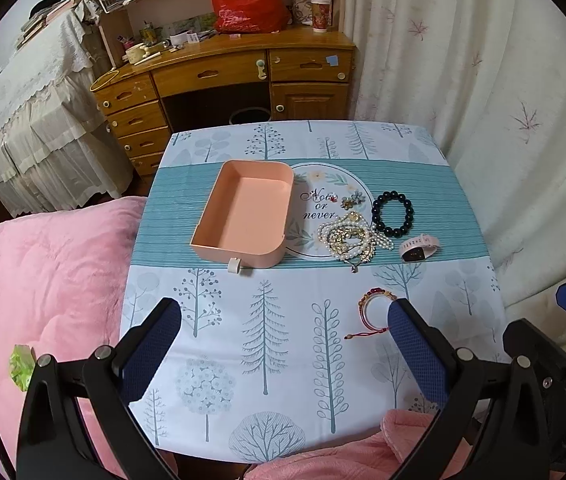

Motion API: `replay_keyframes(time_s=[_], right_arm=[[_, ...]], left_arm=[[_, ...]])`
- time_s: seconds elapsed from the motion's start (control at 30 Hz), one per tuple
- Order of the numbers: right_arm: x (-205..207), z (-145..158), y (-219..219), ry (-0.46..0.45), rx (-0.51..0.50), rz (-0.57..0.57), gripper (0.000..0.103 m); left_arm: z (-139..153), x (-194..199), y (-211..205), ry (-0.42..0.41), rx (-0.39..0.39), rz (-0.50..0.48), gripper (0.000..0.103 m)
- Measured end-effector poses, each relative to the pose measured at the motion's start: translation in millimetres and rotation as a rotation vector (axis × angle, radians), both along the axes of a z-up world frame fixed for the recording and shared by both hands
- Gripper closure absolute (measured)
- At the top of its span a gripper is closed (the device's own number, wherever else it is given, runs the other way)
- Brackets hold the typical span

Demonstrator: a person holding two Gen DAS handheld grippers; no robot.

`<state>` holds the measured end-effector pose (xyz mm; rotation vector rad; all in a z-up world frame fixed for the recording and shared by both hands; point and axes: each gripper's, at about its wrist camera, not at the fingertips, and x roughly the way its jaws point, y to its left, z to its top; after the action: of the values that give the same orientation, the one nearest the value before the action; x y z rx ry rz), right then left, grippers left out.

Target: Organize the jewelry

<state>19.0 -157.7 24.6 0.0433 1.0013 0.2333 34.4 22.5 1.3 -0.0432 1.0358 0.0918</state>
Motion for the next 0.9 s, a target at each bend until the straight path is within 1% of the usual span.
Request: replay_keyframes(time_s=[0.67, 0.9], right_arm=[[-1.6, 0.2, 3.5, 0.001, 0.007, 0.019, 0.0], [-1.4, 0.1, 2.8, 0.002, 0.001, 0.019, 0.0]], left_arm=[[-0.1, 0.0, -3.8, 0.002, 0.007, 0.006, 0.001], [-1.8, -6.4, -2.7, 0.006, -0.011, 0.011, 0.001]])
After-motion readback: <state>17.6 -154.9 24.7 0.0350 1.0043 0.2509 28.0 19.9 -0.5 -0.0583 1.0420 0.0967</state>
